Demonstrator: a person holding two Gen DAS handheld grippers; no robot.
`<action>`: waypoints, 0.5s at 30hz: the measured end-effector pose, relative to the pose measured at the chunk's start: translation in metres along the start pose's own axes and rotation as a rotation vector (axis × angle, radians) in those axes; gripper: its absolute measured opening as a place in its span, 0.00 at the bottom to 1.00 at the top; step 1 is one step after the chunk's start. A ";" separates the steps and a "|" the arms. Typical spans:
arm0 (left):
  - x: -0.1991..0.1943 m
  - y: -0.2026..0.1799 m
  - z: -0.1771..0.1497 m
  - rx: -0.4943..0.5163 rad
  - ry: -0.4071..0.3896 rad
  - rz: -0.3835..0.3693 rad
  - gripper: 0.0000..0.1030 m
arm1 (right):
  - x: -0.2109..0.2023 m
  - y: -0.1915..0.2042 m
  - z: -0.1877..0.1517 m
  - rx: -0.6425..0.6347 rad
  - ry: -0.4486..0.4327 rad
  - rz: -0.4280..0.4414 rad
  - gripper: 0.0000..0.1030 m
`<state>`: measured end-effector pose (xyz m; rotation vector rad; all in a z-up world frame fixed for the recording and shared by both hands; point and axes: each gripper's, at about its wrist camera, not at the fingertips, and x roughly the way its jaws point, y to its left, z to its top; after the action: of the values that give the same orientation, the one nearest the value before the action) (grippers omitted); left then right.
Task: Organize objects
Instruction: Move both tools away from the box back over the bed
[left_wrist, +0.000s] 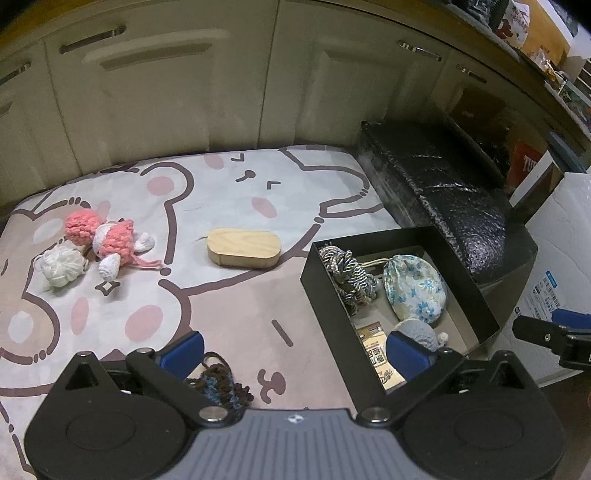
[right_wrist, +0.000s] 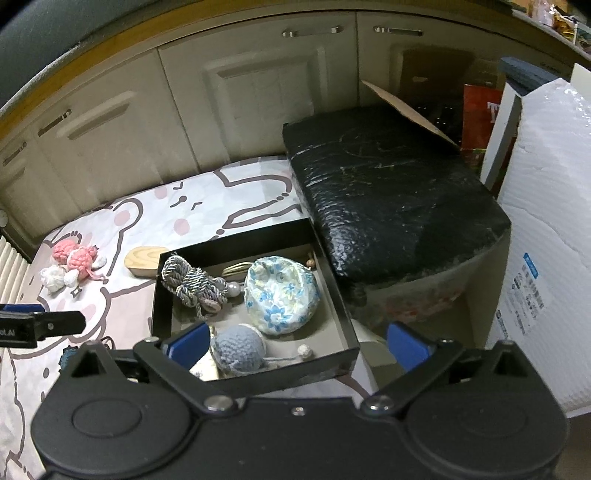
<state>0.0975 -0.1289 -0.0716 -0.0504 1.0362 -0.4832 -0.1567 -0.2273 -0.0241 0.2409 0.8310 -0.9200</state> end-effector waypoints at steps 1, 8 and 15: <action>-0.001 0.001 0.000 -0.002 -0.001 0.000 1.00 | -0.001 0.000 -0.001 0.001 0.000 -0.005 1.00; -0.007 0.009 -0.004 -0.002 -0.011 -0.001 1.00 | -0.004 -0.002 -0.004 -0.001 -0.011 -0.028 1.00; -0.007 0.023 -0.007 -0.006 -0.004 0.020 1.00 | -0.001 0.004 -0.004 -0.009 -0.008 -0.031 1.00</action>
<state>0.0966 -0.1045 -0.0756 -0.0464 1.0339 -0.4615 -0.1562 -0.2222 -0.0268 0.2169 0.8332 -0.9456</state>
